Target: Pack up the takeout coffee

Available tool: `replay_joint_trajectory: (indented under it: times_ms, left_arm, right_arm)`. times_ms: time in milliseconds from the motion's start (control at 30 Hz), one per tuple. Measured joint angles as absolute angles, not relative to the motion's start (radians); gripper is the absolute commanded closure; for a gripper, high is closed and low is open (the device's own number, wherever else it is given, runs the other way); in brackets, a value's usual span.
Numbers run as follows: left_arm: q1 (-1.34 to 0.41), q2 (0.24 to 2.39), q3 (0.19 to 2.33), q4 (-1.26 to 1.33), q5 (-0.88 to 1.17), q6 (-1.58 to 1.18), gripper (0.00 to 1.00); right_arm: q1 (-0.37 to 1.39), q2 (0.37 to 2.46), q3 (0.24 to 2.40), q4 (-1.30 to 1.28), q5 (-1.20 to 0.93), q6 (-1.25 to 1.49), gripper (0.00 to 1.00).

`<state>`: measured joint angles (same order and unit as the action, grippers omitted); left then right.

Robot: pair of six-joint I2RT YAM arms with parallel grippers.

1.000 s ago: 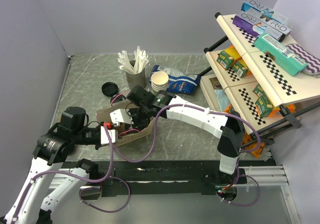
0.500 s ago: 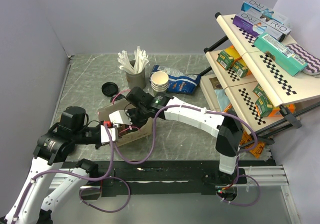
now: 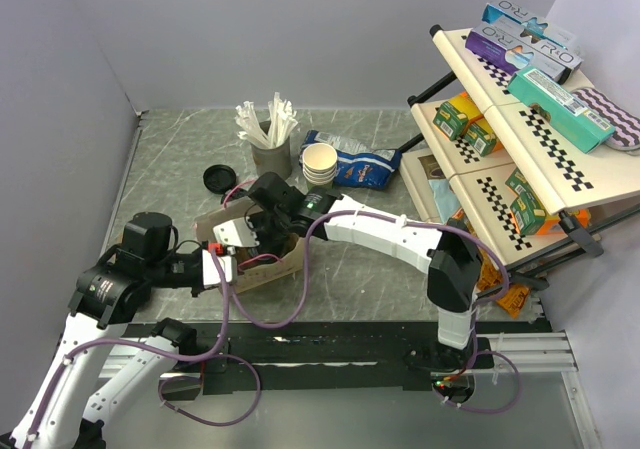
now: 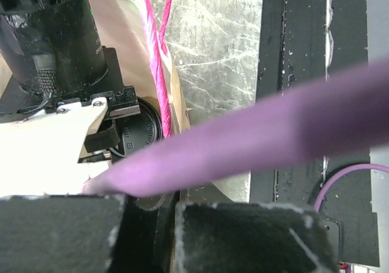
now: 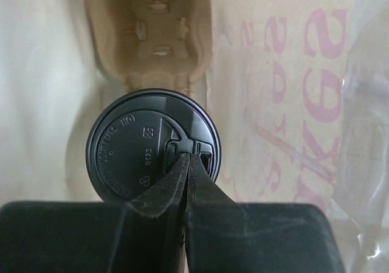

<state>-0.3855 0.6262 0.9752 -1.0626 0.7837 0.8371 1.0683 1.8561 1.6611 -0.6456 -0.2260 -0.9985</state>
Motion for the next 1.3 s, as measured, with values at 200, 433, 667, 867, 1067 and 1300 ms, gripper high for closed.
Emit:
replay_joint_trajectory:
  times_ms: [200,433,667,867,1067,1300]
  left_arm:
    - [-0.382,0.627,0.975,-1.064,0.774,0.852,0.99]
    - [-0.381,0.626,0.975,-1.066,0.768,0.857,0.99]
    - [-0.381,0.624,0.976,-1.071,0.764,0.863,0.99]
    - [-0.381,0.624,0.976,-1.065,0.762,0.862,0.99]
    - [-0.381,0.624,0.976,-1.057,0.755,0.852,0.99]
    - [-0.381,0.622,0.976,-1.05,0.749,0.847,0.99]
  right_arm:
    - [1.062,1.885,1.668,-0.616,-0.208,-1.031,1.0]
    - [1.05,1.919,1.689,-0.587,-0.188,-1.047,1.0]
    - [1.047,1.915,1.653,-0.534,-0.123,-1.052,1.0]
    - [1.042,1.88,1.61,-0.534,-0.067,-1.048,1.0]
    - [1.031,1.86,1.579,-0.541,-0.009,-1.049,1.0]
    - [1.029,1.869,1.592,-0.556,0.0,-1.048,1.0]
